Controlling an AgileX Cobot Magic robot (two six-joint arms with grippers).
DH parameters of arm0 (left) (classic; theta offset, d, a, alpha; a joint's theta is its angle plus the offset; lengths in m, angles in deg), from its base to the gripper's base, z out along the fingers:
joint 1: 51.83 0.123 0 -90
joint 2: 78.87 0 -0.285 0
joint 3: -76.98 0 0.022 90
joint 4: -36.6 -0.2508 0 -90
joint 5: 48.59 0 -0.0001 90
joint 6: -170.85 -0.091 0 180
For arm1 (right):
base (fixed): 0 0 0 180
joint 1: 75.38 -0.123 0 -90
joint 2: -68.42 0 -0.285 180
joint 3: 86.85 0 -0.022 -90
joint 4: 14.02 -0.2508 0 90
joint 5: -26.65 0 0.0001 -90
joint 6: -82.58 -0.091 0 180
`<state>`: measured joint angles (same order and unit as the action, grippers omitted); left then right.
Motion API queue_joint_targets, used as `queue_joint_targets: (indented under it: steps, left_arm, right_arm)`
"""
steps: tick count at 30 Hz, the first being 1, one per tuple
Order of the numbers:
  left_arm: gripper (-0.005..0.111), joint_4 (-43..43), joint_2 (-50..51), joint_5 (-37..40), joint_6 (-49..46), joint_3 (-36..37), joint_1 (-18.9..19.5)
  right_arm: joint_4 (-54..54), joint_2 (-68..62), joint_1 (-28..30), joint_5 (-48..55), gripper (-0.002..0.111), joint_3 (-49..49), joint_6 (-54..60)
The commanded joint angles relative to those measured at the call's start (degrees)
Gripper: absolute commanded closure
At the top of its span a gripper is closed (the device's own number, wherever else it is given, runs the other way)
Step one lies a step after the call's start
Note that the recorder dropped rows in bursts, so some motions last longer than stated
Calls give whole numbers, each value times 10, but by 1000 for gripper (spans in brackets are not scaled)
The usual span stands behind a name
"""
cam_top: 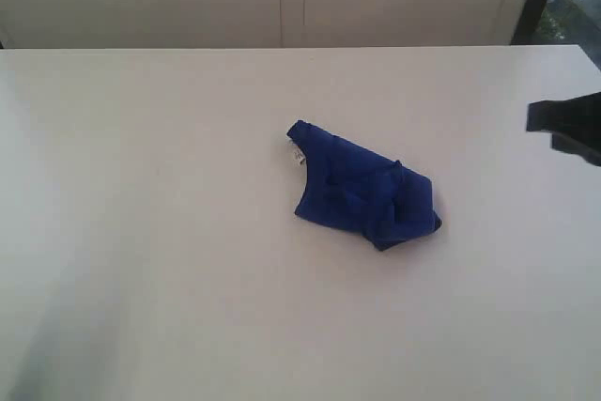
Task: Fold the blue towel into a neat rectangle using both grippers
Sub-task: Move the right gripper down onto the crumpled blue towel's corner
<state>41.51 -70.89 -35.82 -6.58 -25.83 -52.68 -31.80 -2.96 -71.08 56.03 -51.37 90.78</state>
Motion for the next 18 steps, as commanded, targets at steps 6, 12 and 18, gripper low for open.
queue_joint_targets:
  steps: [6,12,18]
  left_arm:
    - [107,2,-2,2,0,0,2]
    - [107,2,-2,2,0,0,2]
    - [107,2,-2,2,0,0,2]
  right_arm:
    - [-99,-156,-67,-40,108,-46,73]
    - [-113,-232,-109,-63,100,-97,81]
    - [-122,-285,-134,-129,78,-104,81]
